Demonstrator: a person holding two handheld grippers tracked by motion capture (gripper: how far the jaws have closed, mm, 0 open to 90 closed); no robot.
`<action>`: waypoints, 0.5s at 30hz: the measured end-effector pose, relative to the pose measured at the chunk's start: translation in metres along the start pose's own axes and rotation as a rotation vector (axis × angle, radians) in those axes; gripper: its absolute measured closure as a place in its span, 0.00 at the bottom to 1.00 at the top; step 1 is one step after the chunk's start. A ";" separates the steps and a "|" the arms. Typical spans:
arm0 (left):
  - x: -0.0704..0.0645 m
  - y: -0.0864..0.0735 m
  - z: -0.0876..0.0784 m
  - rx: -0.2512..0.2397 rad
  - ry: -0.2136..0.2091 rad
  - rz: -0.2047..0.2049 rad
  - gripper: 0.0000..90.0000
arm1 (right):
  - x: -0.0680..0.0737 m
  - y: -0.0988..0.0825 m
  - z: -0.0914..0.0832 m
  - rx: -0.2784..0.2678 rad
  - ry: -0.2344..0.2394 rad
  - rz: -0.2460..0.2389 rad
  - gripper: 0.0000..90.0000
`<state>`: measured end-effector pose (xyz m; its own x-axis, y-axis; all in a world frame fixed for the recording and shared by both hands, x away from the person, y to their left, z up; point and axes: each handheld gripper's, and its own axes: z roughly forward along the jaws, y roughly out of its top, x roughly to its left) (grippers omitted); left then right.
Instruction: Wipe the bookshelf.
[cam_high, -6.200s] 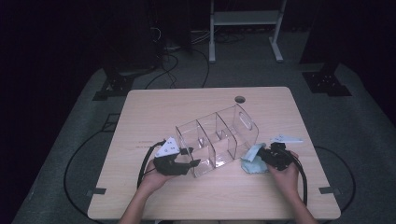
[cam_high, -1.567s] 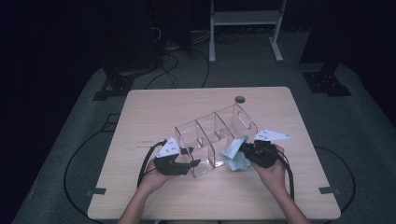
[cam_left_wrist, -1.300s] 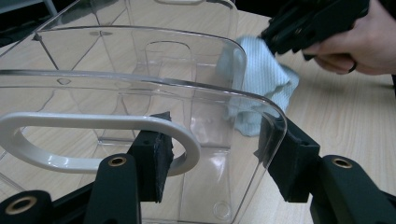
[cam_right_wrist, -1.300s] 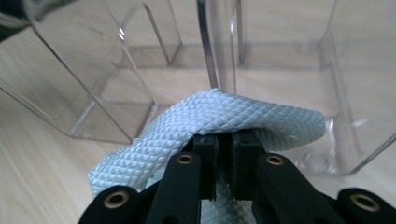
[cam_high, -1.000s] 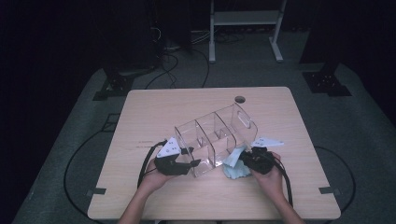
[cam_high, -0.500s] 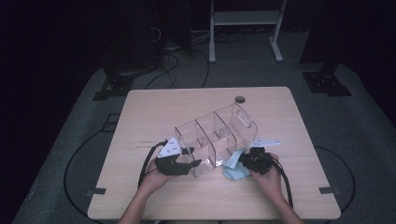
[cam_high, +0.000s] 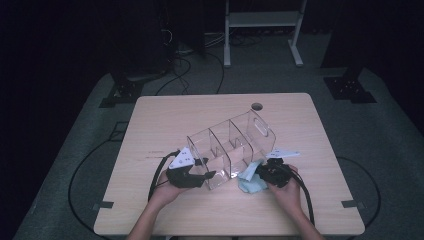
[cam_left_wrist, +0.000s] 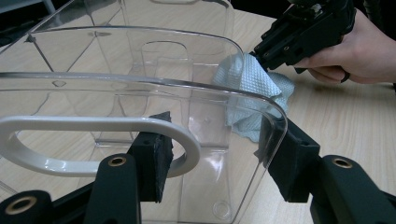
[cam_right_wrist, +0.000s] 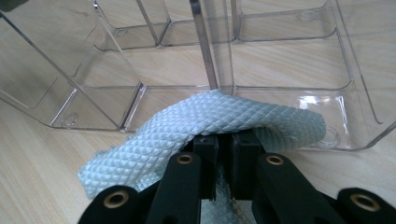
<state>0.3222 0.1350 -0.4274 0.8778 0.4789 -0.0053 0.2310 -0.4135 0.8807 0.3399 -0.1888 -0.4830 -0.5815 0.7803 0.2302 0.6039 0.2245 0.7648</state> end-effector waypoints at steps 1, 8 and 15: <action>0.000 0.000 0.000 -0.001 0.001 0.000 0.51 | 0.000 0.001 -0.001 -0.003 -0.002 0.002 0.92; 0.000 0.000 0.000 -0.002 -0.001 0.001 0.51 | 0.011 0.018 -0.023 -0.124 -0.014 -0.038 0.92; 0.000 0.000 0.000 -0.002 -0.001 0.001 0.51 | 0.001 0.002 -0.003 -0.015 -0.005 -0.002 0.92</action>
<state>0.3223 0.1347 -0.4277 0.8782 0.4783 -0.0051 0.2299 -0.4126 0.8814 0.3390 -0.1887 -0.4795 -0.5805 0.7824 0.2257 0.5945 0.2178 0.7740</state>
